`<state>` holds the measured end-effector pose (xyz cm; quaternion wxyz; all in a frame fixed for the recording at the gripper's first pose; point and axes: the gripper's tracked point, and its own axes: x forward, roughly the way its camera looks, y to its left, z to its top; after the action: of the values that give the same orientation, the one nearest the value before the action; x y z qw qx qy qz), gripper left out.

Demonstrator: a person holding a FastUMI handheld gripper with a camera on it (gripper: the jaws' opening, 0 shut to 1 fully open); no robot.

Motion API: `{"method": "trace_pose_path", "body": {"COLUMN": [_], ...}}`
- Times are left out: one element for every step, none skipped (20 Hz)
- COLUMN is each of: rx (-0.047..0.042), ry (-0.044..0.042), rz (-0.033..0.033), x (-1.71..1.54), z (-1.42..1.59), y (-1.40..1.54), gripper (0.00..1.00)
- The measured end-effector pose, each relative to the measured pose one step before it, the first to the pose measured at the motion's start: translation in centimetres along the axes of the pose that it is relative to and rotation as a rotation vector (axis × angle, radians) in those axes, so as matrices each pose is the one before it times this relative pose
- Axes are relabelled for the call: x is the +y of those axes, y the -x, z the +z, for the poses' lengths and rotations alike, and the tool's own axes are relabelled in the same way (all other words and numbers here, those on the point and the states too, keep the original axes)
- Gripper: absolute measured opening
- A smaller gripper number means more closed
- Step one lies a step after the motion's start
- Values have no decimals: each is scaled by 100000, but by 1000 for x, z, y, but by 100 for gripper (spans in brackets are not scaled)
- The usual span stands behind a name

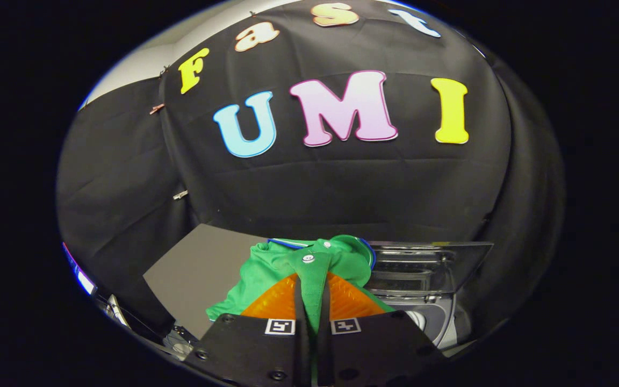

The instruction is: Put the clothes into the washing machine and then close the washing machine lid.

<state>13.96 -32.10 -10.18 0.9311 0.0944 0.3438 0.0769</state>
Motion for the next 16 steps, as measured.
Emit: {"method": "trace_pose_path", "body": {"rx": [818,1624,2609,2803,1525,886,383,782,1578,2089,2186,2194,2396,2136,1577,1798], "ry": [202,-1111,-3000,-1443,-228,173,536,1153,949,-123,-243,-347,-777,-822,-178,756], "rz": [-1293,-1276,647,-344,-1361,-265,-163,-1573,-1633,-1271,-1538,-1334,-1365,-1185,-1513,-1331], "x": [-1623,-1464,-1000,-882,-1001,-785,-745,-889,-1051,-985,-854,-759,-713,-409,-377,-284], "z": [-216,-508,-663,-884,-587,-479,-618,-811,-1051,-1207,-1157,-1138,-1071,-836,-987,-1072], "y": [-358,-435,-497,-442,-398,-349,-261,-445,-700,-642,-714,-725,-627,-494,-706,-878], "gripper": [9,9,9,10,10,9,9,9,9,10,9,10,9,10,10,10]}}
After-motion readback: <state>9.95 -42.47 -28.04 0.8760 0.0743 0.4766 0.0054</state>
